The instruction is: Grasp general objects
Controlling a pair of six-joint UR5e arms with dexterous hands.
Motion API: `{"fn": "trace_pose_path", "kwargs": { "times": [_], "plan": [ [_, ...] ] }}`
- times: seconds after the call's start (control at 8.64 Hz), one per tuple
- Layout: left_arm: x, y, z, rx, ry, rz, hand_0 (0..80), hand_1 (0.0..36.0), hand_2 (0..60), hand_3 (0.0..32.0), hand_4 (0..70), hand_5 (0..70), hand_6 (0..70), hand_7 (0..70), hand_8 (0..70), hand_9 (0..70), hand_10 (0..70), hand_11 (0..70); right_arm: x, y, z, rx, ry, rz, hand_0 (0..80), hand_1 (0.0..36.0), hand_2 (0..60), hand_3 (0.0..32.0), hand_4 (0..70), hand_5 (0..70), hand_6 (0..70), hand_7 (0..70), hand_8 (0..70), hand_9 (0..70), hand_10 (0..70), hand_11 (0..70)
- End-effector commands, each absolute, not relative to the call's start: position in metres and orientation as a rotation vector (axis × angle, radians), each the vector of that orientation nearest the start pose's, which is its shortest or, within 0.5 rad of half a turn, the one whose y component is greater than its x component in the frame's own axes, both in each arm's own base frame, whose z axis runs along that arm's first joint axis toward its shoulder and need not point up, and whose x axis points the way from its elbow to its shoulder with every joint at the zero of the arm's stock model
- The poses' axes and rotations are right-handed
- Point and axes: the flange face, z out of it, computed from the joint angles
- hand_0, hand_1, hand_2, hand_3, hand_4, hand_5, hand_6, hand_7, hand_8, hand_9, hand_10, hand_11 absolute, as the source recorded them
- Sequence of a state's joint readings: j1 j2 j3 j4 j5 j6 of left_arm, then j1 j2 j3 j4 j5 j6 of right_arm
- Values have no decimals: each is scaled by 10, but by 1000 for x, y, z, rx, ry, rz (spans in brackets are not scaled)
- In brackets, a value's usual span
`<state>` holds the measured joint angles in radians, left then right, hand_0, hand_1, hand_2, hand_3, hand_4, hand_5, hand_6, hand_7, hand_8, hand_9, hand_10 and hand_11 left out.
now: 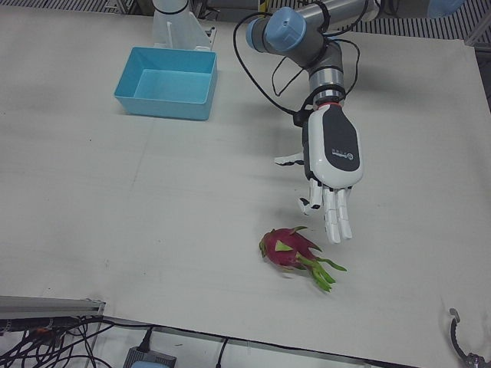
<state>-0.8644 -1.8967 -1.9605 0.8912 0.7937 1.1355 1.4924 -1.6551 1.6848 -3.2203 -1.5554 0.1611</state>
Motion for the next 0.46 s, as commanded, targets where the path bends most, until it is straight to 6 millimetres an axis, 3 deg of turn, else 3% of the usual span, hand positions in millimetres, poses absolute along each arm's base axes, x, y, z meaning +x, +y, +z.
{"fn": "trace_pose_path", "kwargs": {
  "times": [0.0, 0.12, 0.23, 0.35],
  "plan": [
    [154, -499, 408, 1051, 1214, -1559, 427, 97, 54, 62, 16, 0, 0, 0, 0, 0, 0, 0, 99, -460, 679, 236, 2106, -2223, 0, 0, 0, 0, 0, 0, 0, 0, 0, 0, 0, 0],
    [150, -501, 408, 1057, 1211, -1565, 453, 110, 31, 170, 0, 0, 0, 0, 0, 0, 0, 0, 99, -460, 679, 236, 2106, -2223, 0, 0, 0, 0, 0, 0, 0, 0, 0, 0, 0, 0],
    [143, -502, 406, 1066, 1215, -1576, 441, 101, 6, 224, 0, 0, 0, 0, 0, 0, 0, 0, 99, -460, 679, 236, 2106, -2223, 0, 0, 0, 0, 0, 0, 0, 0, 0, 0, 0, 0],
    [143, -502, 406, 1066, 1216, -1576, 435, 95, 2, 222, 0, 0, 0, 0, 0, 0, 0, 0, 99, -460, 679, 236, 2106, -2223, 0, 0, 0, 0, 0, 0, 0, 0, 0, 0, 0, 0]
  ]
}}
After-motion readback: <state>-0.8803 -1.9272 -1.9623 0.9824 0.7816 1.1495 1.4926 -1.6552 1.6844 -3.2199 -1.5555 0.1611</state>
